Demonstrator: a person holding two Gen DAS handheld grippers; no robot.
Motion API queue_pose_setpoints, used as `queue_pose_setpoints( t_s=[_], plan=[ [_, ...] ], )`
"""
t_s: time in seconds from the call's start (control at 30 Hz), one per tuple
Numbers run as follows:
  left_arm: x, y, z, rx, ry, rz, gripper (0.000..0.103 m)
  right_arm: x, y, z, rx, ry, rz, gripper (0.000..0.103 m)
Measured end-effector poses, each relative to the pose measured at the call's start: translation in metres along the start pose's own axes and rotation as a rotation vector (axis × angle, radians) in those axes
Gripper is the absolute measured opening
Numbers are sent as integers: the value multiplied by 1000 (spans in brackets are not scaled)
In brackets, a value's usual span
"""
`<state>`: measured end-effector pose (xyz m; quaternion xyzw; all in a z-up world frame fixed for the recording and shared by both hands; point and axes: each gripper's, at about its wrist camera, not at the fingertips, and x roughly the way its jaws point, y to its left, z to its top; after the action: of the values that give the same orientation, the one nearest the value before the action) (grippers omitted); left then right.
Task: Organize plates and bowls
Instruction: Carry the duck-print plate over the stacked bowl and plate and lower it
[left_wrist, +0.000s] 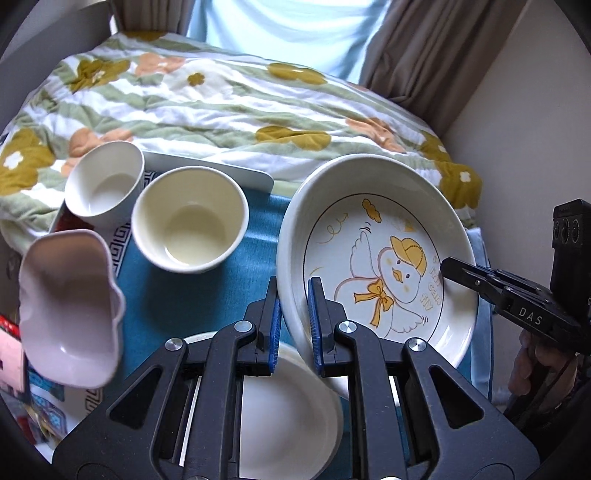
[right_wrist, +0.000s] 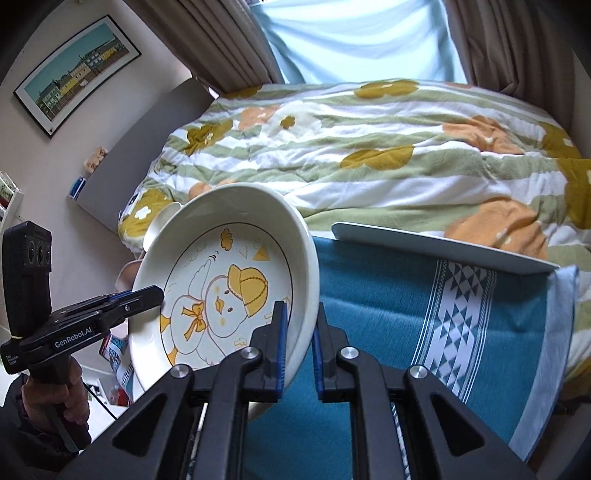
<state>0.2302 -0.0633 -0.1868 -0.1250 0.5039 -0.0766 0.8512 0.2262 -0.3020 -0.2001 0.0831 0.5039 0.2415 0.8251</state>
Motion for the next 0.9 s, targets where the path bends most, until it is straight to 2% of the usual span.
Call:
queue_pose_setpoints(
  t_s=[0.2, 0.43, 0.67, 0.9],
  plan=[
    [-27, 21, -31, 73, 47, -53, 12, -25, 46, -49, 80, -62, -61, 11],
    [-36, 52, -77, 137, 110, -52, 12, -15, 80, -107, 171, -40, -100, 11],
    [-14, 85, -116, 82, 201, -53, 12, 12, 97, -144, 173, 14, -126, 11],
    [4, 96, -130, 61, 231, -53, 13, 30, 100, -155, 164, 41, -160, 11]
  ],
)
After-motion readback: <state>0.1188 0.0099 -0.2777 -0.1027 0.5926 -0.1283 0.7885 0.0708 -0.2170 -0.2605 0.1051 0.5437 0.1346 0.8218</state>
